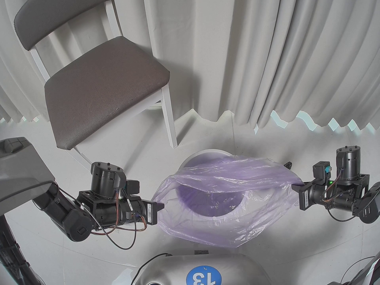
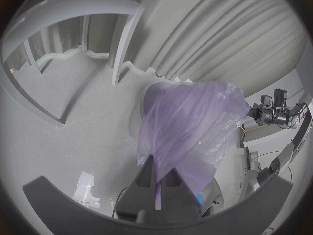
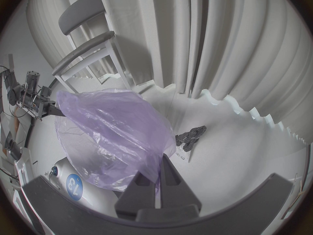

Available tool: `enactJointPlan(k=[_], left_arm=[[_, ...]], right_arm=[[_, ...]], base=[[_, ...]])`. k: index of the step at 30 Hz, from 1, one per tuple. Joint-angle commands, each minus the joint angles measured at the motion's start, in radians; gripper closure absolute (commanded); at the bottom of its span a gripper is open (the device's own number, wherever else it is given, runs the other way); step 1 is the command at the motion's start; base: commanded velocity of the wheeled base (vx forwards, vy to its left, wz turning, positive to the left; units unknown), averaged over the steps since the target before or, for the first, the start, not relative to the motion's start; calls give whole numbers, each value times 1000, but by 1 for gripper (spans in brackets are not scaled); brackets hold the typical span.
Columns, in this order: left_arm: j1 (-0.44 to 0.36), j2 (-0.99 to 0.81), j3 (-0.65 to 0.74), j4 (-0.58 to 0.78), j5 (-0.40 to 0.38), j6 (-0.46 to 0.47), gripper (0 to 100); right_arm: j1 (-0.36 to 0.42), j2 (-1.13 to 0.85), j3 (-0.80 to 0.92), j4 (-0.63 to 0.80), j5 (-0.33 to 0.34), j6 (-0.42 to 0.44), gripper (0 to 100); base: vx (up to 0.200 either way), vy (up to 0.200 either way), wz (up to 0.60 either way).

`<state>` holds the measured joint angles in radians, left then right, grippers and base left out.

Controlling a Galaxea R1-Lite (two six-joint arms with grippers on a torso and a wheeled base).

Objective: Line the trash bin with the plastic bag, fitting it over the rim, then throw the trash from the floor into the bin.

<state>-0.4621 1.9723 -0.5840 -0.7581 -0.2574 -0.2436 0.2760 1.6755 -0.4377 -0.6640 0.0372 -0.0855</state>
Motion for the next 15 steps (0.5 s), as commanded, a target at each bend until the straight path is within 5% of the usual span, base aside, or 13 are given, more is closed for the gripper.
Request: enactJointPlan(k=[1,15], left_arm=[[-7,57,-2,-23,1,0,100],[-10,230,32,-383,61,-6,100]], right_arm=[[20,70,0,-25,-3,1,100],[26,288,22,-344,-45,15,100]], base=[[0,0,0],[0,0,0]])
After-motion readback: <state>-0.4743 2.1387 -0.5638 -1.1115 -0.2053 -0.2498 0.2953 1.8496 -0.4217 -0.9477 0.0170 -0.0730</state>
